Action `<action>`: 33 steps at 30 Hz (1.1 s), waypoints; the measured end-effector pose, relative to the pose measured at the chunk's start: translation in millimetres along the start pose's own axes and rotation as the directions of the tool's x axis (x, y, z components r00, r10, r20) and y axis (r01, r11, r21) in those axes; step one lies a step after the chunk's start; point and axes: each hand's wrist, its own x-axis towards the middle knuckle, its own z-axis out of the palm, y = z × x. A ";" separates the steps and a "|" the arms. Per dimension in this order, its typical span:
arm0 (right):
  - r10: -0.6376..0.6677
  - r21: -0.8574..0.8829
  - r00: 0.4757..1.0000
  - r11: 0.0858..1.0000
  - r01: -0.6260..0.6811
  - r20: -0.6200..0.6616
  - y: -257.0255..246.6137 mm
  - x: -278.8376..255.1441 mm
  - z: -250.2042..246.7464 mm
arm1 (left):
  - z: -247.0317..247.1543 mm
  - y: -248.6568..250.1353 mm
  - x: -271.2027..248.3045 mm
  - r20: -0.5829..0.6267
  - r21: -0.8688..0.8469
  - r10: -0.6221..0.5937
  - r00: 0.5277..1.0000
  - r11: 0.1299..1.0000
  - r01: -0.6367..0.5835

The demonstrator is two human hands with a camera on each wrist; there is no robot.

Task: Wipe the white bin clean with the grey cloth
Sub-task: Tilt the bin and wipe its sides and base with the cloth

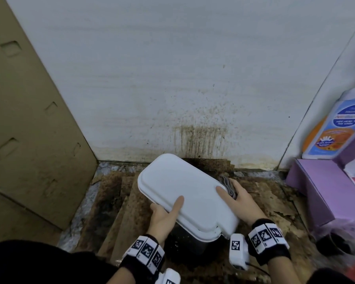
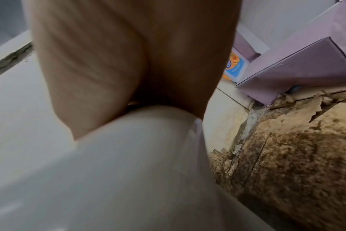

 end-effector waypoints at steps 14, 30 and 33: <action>-0.001 0.165 0.996 0.986 0.015 -0.084 2.8 -42.6 22.4 | -15.4 31.7 -3.5 0.074 0.010 0.138 0.988 0.990 -0.140; 0.089 0.259 0.988 0.964 -0.053 -0.127 -6.3 -45.1 66.6 | -37.2 35.8 11.7 0.154 0.175 0.185 0.971 0.962 -0.211; 0.111 0.340 0.989 0.938 -0.070 -0.102 -6.9 -37.0 63.7 | -34.5 30.6 5.9 0.090 0.246 0.183 0.979 0.949 -0.200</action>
